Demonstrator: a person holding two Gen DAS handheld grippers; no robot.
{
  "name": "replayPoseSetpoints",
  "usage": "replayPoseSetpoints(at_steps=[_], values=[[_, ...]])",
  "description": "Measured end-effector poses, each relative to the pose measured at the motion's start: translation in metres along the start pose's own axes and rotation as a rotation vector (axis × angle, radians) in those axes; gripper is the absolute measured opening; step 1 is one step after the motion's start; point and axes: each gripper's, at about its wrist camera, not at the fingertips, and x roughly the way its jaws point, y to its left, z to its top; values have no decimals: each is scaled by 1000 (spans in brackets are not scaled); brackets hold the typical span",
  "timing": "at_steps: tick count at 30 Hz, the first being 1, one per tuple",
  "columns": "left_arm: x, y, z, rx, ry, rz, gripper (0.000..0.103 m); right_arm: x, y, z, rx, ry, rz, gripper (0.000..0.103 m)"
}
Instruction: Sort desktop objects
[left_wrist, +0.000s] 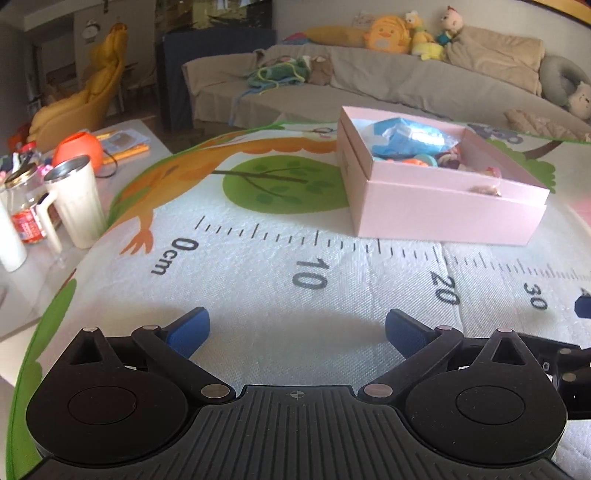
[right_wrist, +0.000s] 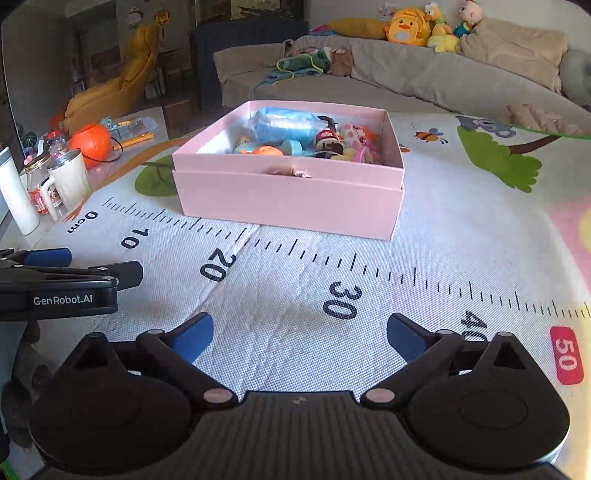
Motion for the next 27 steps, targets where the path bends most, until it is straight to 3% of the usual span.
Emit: replayPoseSetpoints(at_steps=[8,11,27], values=[[2,-1,0,9,-1,8,103,17,-1,-4,28,-25,-41,103],[2,-1,-1,8,-3,8,103,12,-2,-14,18,-75,-33,103],[3,-1,-2,5,-5,4,103,11,-3,-14,20,-76,-34,103]])
